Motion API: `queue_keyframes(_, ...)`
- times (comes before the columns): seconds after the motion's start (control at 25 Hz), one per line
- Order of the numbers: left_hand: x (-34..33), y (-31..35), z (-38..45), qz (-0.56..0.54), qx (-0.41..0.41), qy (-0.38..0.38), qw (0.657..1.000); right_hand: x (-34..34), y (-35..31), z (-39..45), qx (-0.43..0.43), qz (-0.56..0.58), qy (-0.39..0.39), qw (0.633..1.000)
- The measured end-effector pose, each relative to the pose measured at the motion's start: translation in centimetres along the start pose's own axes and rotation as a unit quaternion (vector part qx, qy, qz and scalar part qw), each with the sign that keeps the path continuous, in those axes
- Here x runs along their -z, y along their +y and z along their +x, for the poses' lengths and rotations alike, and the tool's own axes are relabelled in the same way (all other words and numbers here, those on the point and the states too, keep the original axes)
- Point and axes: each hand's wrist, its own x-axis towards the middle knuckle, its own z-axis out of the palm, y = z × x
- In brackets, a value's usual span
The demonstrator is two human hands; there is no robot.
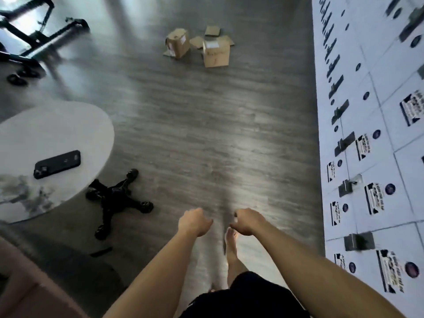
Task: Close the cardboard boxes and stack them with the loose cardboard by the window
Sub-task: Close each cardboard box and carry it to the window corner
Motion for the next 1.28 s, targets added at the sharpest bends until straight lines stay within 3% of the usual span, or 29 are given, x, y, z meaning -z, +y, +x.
queue_keyframes(0.24, 12.8, 3.8, 12.4, 0.011, 0.009, 0.015, 1.0, 13.5, -0.2, 13.8, 0.015, -0.025, -0.022, 0.999)
queue_keyframes(0.48, 24.8, 6.2, 23.6, -0.004, 0.017, 0.044, 0.999, 28.9, -3.8, 26.2, 0.064, -0.055, 0.023, 0.996)
queue_keyframes(0.84, 43.1, 7.2, 45.8, 0.039, -0.011, 0.013, 0.999, 45.2, -8.5, 45.5, 0.004, -0.03, 0.0, 1.0)
queue_keyframes(1.0, 52.6, 10.8, 55.4, 0.046, -0.036, 0.024, 0.998, 55.1, -9.7, 53.3, 0.0, -0.008, 0.047, 0.999)
queue_keyframes(1.28, 62.9, 19.3, 71.0, 0.079, -0.035, 0.003, 0.996, 67.4, -5.6, 68.4, -0.007, 0.031, 0.034, 0.999)
